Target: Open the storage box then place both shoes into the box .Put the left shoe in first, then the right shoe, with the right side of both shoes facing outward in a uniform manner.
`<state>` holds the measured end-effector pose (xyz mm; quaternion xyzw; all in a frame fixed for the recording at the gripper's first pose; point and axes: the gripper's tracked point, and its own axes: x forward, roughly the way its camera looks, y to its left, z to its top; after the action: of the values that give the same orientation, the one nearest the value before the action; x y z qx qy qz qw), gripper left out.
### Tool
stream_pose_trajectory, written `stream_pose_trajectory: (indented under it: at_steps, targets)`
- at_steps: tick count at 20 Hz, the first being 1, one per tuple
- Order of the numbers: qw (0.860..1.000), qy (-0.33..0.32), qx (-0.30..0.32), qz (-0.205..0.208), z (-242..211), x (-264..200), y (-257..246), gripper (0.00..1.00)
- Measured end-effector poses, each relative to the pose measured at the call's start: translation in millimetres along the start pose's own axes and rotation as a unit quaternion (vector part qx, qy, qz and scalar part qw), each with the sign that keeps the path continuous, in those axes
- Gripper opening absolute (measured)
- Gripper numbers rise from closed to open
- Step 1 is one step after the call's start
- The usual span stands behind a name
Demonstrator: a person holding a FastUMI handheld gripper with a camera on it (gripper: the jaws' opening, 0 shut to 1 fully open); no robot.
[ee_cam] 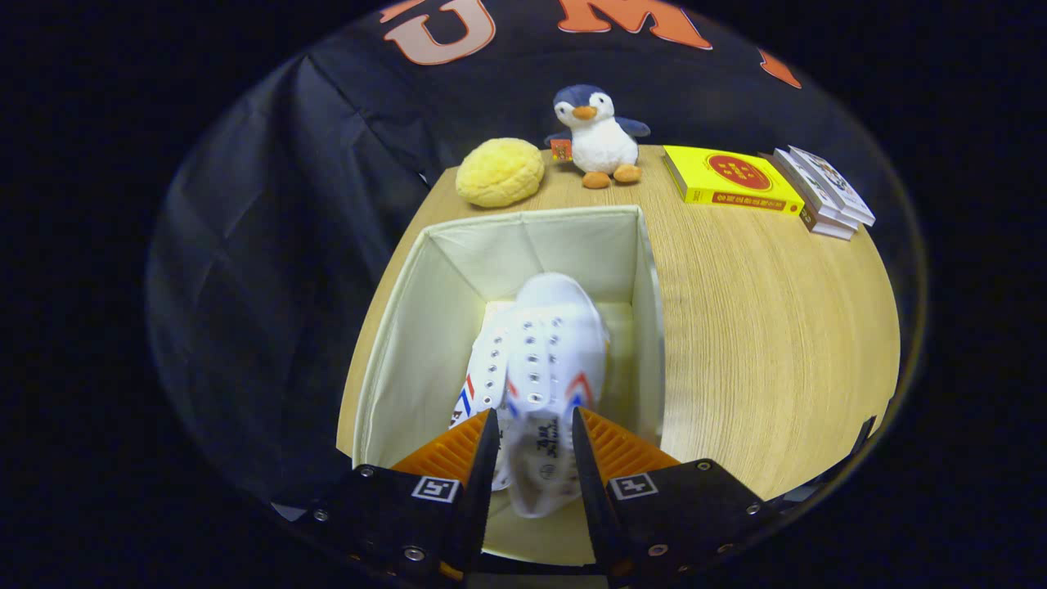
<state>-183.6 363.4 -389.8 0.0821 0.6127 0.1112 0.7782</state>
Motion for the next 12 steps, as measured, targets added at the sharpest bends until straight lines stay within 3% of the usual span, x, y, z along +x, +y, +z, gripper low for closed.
stream_pose_trajectory:
  at_steps: [6,12]
  targets:
    - [0.994,-0.099,-0.038,-0.004,48,-47,-40,0.66]
    - [0.973,-0.217,-0.062,-0.043,97,-110,-106,0.84]
